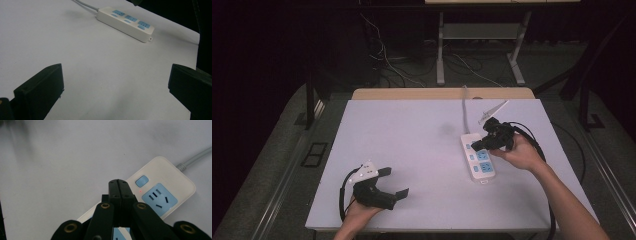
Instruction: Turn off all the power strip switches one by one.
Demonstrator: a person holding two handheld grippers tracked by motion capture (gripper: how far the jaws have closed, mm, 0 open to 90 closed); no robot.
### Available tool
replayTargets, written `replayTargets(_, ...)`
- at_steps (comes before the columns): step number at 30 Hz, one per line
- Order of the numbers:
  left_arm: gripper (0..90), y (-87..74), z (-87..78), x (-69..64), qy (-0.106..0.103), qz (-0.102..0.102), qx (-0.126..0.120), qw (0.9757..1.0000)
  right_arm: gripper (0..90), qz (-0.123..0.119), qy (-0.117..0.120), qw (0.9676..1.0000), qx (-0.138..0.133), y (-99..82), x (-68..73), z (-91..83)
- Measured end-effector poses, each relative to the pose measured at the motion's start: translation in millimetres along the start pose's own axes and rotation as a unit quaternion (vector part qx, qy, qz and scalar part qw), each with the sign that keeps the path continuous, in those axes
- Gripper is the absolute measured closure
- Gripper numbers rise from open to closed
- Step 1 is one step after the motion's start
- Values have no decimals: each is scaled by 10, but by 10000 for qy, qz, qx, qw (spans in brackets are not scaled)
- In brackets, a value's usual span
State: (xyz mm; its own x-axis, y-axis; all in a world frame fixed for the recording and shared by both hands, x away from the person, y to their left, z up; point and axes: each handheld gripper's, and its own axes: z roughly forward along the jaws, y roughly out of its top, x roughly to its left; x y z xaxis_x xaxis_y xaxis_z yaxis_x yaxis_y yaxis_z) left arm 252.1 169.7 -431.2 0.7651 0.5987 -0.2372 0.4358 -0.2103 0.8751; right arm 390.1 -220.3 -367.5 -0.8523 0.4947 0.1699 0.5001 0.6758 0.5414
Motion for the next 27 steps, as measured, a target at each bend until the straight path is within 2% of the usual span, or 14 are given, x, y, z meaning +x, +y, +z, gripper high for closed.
replayTargets(17, 0, 1, -4, 5, -2, 7, -11, 10000, 900, 108, 49, 9999, 89, -2, -131, 142)
replayTargets(27, 0, 0, -7, 12, 31, 3, 4, 10000, 900, 99, 100, 9998, 160, 4, -150, 229)
